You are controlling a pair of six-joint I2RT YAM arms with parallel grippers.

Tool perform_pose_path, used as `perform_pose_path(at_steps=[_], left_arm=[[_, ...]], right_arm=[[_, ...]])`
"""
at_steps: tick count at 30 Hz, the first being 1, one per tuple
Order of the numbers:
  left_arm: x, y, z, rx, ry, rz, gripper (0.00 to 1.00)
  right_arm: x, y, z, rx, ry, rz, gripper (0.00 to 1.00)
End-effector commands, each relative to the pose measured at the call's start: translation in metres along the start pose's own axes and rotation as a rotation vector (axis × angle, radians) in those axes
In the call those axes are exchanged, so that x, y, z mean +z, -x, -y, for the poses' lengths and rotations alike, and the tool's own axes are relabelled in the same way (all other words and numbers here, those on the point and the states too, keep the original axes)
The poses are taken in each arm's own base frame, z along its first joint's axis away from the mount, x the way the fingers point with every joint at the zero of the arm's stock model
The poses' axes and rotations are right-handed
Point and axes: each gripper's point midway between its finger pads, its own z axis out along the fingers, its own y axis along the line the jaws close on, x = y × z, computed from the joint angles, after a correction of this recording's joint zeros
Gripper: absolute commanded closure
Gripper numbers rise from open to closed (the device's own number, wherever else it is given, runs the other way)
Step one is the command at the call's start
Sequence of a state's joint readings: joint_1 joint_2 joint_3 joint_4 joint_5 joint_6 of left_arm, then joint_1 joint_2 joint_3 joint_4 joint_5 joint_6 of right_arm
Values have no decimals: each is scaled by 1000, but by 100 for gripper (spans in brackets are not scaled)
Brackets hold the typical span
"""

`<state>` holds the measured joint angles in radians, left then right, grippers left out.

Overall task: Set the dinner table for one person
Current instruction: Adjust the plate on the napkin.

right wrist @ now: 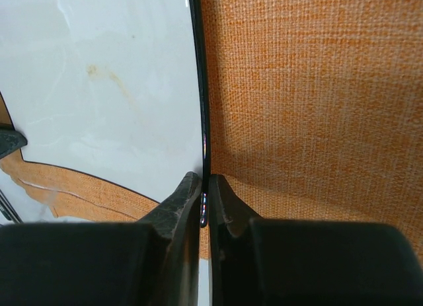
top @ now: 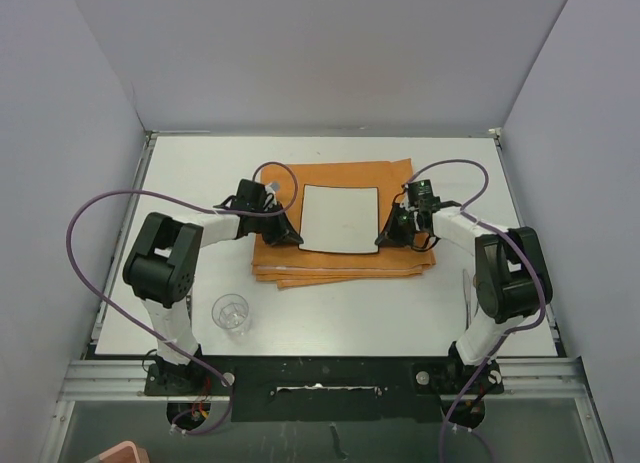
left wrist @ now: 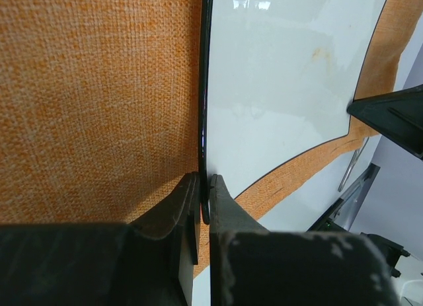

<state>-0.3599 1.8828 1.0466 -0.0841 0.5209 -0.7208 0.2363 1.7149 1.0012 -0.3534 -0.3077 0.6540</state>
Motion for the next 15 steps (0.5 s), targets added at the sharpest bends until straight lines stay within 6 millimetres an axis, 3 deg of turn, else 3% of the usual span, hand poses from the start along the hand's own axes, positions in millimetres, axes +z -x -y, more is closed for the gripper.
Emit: perform_pose_path(at_steps=[1, 8, 15], left_arm=[[-17, -10, 25, 81, -41, -6, 100], [-4, -29, 44, 114, -52, -39, 100], [3, -38, 49, 128, -48, -56, 100]], right_arm=[[-11, 3, -5, -29, 5, 29, 100], [-14, 11, -9, -32, 2, 42, 100], [-14, 17, -13, -36, 3, 46, 100]])
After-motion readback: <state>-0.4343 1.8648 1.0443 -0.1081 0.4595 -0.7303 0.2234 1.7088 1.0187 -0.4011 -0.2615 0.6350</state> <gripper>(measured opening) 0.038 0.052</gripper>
